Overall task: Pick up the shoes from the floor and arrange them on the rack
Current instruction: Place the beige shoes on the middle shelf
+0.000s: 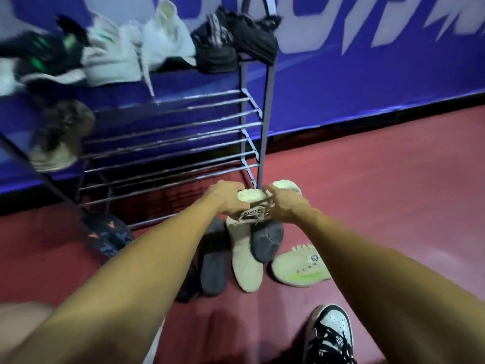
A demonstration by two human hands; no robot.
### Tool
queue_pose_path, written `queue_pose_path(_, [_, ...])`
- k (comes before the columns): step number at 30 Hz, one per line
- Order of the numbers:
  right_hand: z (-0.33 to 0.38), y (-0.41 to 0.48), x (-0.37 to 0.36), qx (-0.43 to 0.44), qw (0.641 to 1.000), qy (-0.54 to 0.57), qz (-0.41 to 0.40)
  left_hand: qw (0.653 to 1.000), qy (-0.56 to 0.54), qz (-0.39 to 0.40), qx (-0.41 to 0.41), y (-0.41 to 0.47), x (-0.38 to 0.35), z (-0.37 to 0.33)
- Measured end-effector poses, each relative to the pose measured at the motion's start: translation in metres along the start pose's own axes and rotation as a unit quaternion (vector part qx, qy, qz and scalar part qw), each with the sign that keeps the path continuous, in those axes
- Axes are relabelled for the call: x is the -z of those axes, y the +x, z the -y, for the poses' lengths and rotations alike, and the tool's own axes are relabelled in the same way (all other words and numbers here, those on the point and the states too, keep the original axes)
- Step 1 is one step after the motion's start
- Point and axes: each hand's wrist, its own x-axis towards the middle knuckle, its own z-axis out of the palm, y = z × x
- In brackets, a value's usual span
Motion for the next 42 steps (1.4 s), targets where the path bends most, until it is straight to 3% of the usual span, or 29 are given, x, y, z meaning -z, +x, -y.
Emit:
queue_pose_path(7, [0.093,-0.022,0.055,0.082,0.992,-0.095,0.022,0.999,-0.005,-0.023,0.042,-0.075,0.083,0.054])
queue_pose_path(17, [0.21,-0.03,0.078,0.174,0.959,-0.211,-0.079,0.989,-0.039,-0.1,0.098,-0.148,0.149,0.122])
queue_pose_path(24, [0.247,-0.017,0.047,0.198,0.961,-0.179,-0.076,0.975,-0.054,-0.159,0.144,-0.17,0.135,0.157])
queue_pose_path(27, [0.265,-0.016,0.044,0.201,0.969,-0.096,-0.103,0.967,-0.075,-0.162,0.182,-0.181,0.136,0.175])
queue_pose_path(29, [0.273,-0.017,0.047,0.187,0.976,-0.015,-0.112,0.958,-0.106,-0.168,0.208,-0.186,0.138,0.184])
queue_pose_path(33, [0.273,-0.015,0.047,0.15,0.983,0.029,-0.101,0.928,-0.224,-0.183,0.236,-0.187,0.139,0.192])
queue_pose_path(38, [0.27,-0.011,0.042,0.123,0.986,0.109,-0.034,0.901,-0.311,-0.188,0.238,-0.175,0.136,0.189])
queue_pose_path(42, [0.269,-0.009,0.045,0.122,0.981,0.136,-0.067,0.895,-0.354,-0.178,0.205,-0.166,0.134,0.179])
